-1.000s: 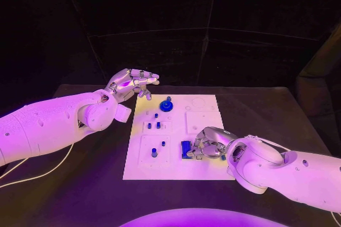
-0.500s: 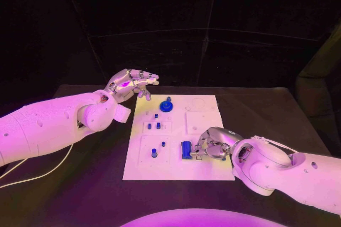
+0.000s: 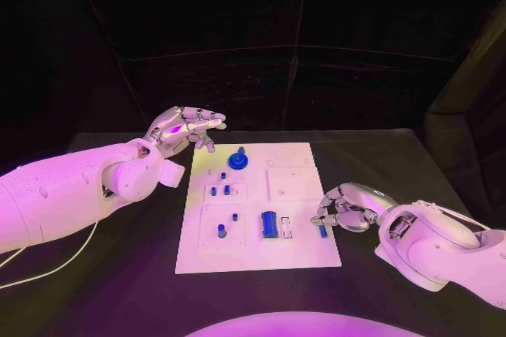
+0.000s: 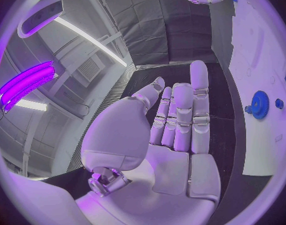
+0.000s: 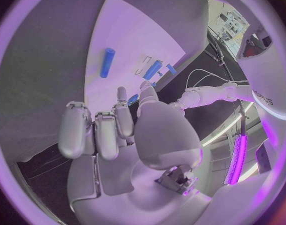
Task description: Assemble the parts on the task board
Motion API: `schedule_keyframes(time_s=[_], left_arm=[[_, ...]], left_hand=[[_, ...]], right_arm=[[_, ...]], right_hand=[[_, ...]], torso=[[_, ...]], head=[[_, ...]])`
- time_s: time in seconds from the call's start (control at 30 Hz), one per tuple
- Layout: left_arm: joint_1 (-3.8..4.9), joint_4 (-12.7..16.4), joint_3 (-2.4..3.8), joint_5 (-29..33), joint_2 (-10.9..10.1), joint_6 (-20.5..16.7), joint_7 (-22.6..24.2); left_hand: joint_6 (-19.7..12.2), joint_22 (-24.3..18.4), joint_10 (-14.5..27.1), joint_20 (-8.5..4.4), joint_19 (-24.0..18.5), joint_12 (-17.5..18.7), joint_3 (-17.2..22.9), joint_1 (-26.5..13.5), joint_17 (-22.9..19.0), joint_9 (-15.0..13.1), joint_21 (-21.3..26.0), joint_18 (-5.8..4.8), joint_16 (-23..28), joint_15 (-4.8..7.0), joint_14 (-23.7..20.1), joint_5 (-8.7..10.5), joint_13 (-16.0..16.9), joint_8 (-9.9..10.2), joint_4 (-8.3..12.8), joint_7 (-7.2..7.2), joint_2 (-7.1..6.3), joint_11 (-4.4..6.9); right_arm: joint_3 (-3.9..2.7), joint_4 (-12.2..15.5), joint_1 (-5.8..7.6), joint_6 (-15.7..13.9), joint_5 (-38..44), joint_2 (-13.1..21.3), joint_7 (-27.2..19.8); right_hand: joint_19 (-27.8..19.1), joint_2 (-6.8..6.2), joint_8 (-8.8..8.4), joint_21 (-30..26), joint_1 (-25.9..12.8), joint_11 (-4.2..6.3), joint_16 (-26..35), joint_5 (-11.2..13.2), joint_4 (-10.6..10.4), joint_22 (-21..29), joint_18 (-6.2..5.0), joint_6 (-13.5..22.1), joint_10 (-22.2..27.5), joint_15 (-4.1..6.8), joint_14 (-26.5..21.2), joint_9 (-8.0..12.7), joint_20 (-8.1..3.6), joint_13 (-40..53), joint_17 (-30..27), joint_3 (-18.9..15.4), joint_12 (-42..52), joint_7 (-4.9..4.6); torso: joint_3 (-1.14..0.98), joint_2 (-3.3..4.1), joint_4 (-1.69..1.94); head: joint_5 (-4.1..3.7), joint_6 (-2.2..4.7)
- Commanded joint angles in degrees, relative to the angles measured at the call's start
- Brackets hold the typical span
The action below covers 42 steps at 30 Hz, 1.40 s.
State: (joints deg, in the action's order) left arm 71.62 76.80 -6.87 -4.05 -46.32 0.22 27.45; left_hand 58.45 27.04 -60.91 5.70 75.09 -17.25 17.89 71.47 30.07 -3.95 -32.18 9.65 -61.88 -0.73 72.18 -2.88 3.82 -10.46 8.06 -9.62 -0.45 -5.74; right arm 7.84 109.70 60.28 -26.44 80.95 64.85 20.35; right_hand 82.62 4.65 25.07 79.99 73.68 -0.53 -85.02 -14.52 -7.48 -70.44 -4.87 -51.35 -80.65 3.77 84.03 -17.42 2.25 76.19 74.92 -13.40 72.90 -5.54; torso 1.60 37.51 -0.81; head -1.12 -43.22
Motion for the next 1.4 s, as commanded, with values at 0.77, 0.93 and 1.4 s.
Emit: schedule_keyframes(time_s=[0.77, 0.93, 1.4], left_arm=[[0.04, -0.1, -0.05, -0.5, -0.3, 1.7, 0.4], [0.04, -0.1, -0.07, -0.5, -0.3, 1.7, 0.4], [0.03, -0.2, -0.10, -0.5, -0.2, 1.8, 0.4]], left_hand=[[0.1, -0.2, 0.3, 0.39, -0.1, -0.5, -0.4, 0.1, -0.1, -0.1, 0.4, 0.78, 0.3, 0.14, -0.5, -0.23, 0.1, 0.1, 0.0, -0.01, 0.57, 0.15], [0.1, -0.2, 0.3, 0.39, -0.1, -0.5, -0.4, 0.1, -0.1, -0.1, 0.4, 0.78, 0.3, 0.14, -0.5, -0.23, 0.1, 0.1, 0.0, -0.01, 0.57, 0.15], [0.1, -0.2, 0.3, 0.39, -0.1, -0.5, -0.4, 0.1, -0.1, -0.1, 0.4, 0.78, 0.3, 0.14, -0.5, -0.23, 0.1, 0.1, 0.0, -0.01, 0.57, 0.15]], right_arm=[[0.09, -3.3, -0.07, 6.4, 5.6, -1.8, 7.7], [0.09, -3.8, -0.09, 8.2, 5.5, -2.7, 8.1], [0.10, -4.0, -0.12, 12.1, 5.8, -3.6, 9.6]], right_hand=[[0.0, -0.45, -0.99, -0.3, -1.0, -0.43, 0.5, -1.6, -1.0, 0.1, 0.96, -0.9, -0.2, -0.64, 4.1, 0.3, 0.83, -1.1, 5.5, -1.4, -0.1, -0.06], [-0.1, -0.48, -1.04, -0.4, -1.0, -0.44, 0.6, -1.7, -1.0, 0.2, 0.94, -0.9, -0.1, -0.64, 4.0, 0.4, 0.84, -1.2, 5.3, -1.5, -0.3, -0.06], [-0.2, -0.63, -1.04, -0.6, -1.0, -0.40, 0.8, -2.0, -1.1, 0.5, 0.89, -1.2, 0.0, -0.65, 3.9, 0.3, 0.86, -1.3, 5.0, -1.7, -0.5, 0.01]], torso=[[-0.07, -0.06, -0.04], [-0.02, -0.02, -0.05], [-0.02, -0.04, 0.01]], head=[[-1.26, -0.37], [-1.27, -0.42], [-1.21, -0.65]])
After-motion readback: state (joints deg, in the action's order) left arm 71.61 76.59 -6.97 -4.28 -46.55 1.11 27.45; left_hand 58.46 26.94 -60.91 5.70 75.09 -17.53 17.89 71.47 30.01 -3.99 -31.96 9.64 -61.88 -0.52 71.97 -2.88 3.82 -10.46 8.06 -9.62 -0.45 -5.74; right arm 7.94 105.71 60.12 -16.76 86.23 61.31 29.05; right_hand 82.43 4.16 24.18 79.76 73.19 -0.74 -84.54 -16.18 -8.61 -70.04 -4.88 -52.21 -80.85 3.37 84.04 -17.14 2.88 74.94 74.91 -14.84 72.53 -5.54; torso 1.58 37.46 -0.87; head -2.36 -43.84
